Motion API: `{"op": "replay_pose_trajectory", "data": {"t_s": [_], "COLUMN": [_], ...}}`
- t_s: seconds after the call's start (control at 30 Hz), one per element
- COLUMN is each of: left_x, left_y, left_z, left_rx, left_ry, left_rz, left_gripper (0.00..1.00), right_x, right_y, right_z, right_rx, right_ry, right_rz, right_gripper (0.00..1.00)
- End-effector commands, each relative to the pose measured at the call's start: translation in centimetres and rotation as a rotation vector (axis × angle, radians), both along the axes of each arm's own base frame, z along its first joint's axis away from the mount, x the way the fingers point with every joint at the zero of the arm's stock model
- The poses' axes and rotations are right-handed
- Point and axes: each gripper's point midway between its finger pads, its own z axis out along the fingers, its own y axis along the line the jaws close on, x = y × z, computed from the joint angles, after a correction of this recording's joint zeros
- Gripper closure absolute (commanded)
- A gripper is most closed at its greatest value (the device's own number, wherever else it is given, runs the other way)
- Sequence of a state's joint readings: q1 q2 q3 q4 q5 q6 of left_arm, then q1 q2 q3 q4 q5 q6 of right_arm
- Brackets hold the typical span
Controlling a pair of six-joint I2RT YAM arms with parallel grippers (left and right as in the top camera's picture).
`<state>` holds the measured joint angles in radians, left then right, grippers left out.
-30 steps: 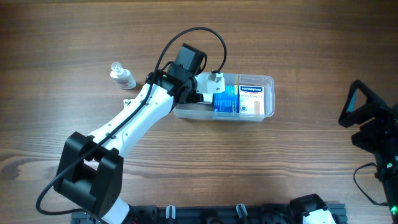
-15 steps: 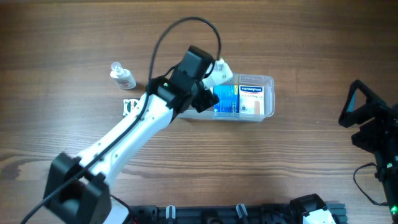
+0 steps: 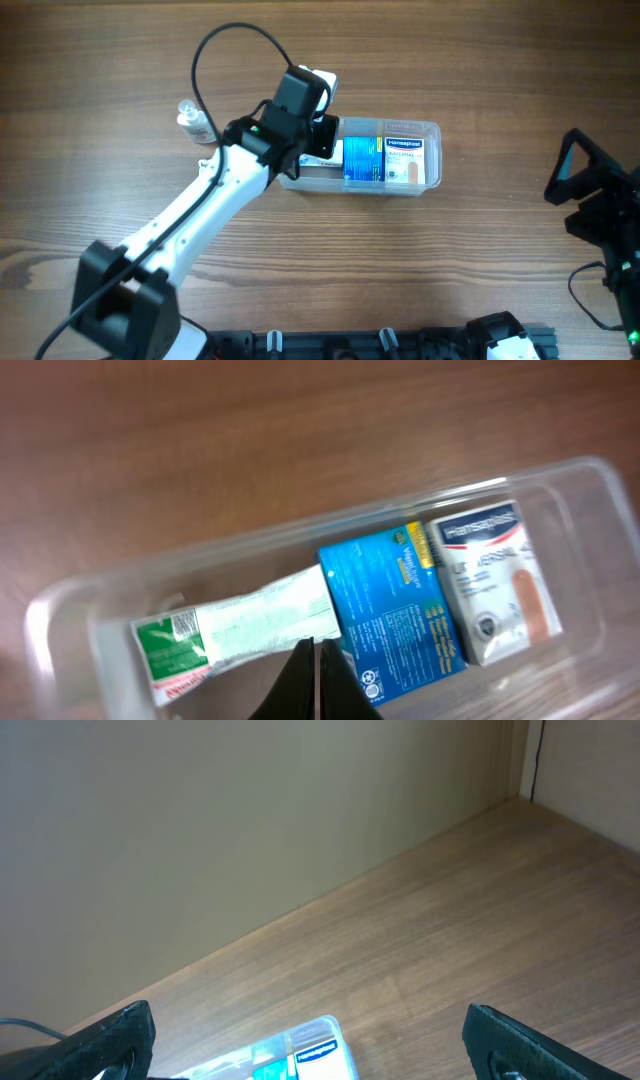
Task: Pack container
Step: 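Lower the box upright into the container's left side and release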
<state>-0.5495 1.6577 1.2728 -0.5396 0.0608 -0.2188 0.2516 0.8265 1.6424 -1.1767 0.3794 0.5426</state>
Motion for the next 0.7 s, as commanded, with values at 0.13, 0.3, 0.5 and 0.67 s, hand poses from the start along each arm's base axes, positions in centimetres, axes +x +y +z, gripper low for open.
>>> {"op": "replay_pose_trajectory", "data": {"t_s": [0.13,0.3,0.5,0.67], "left_x": [0.8,0.4,0.5,1.1], "left_y": [1.9,2.2,2.1,1.8], "left_z": [-8.3,-12.2,-15.2,-13.3], "left_rx": [0.088,0.143,0.169,0.136], "left_ry": [0.181,0.25,0.279,0.238], "left_rz": [0.285,0.288,0.288,0.286], "left_gripper": [0.96,0.96,0.96,0.96], "right_x": [-0.1,-0.1,-0.1,-0.1], "right_y": [-0.3,-0.3,-0.3,-0.3], "right_z": [-0.2,-0.2,-0.2,-0.2], "right_rx": [0.002,0.002,0.002,0.002], "right_ry": [0.005,0.005,0.005,0.006], "right_rz": [-0.021,-0.021,-0.021,-0.021], "right_gripper": [0.0,0.0,0.0,0.0]}}
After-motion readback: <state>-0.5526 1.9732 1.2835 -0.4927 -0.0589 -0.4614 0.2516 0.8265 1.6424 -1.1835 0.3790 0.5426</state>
